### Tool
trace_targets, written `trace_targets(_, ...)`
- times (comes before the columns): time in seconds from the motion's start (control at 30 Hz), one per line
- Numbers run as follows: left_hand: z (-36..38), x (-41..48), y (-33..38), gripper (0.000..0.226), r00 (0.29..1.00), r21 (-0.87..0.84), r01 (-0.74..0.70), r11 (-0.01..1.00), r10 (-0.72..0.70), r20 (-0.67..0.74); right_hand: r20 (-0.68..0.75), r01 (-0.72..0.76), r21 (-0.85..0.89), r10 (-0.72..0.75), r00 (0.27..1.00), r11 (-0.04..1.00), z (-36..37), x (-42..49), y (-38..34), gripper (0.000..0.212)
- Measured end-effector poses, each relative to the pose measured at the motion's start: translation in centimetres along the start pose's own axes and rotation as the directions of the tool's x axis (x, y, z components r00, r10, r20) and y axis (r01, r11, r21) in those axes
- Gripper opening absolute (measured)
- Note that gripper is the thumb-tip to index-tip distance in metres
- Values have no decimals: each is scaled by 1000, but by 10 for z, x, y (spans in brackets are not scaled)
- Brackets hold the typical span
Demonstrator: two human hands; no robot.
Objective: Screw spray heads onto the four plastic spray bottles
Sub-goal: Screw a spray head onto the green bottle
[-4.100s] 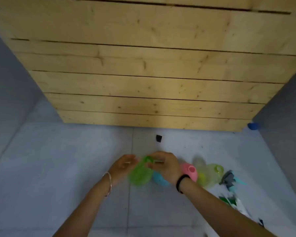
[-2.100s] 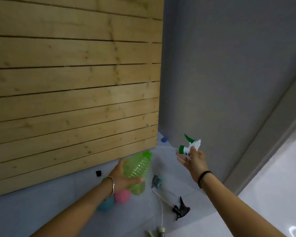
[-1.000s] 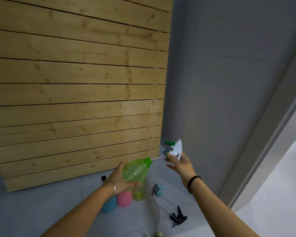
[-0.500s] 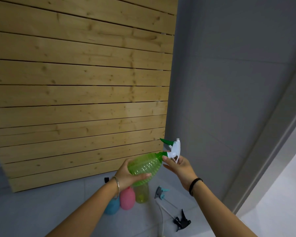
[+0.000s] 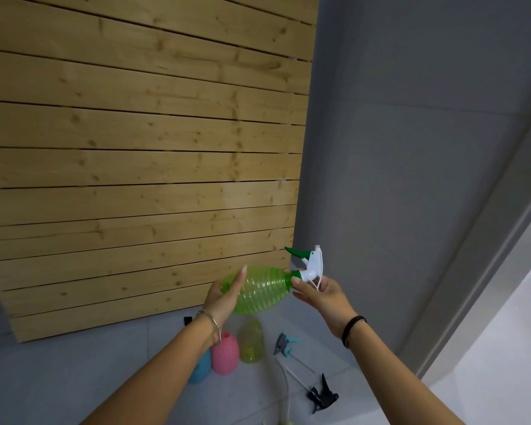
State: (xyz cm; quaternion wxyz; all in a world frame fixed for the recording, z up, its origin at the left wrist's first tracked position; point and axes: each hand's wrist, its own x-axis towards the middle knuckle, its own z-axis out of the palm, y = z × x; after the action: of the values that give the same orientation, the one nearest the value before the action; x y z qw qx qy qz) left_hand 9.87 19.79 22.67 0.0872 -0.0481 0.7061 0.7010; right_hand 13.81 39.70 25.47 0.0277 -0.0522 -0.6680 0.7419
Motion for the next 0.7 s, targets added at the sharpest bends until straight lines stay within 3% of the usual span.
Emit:
trace_targets(0.27,6,-8,11,108,973,-100,154,983,-134,188,0,36,-49,-36,999,998,-5,3,4,33)
trace_targets(0.43,13,-12,12,69,983,-212,111,971,-76,167,-60,25,-36,-27,998,999,-10,7,8,49)
trace_targets(0.53,8,-12,12,61,950,-186,103,977,-41,308,-89,5,-9,-6,996,1000,-14,9,10,56)
trace_targets(0.6,5,-11,12,61,921,-192,119,974,-36,388,-73,-13,-3,13,997,1000,-13,9,10,49)
trace_targets(0.7,4,-11,13,67,911,-175,251,952,-171,374,-48,-13,-22,12,999,1000,-11,6,8,26)
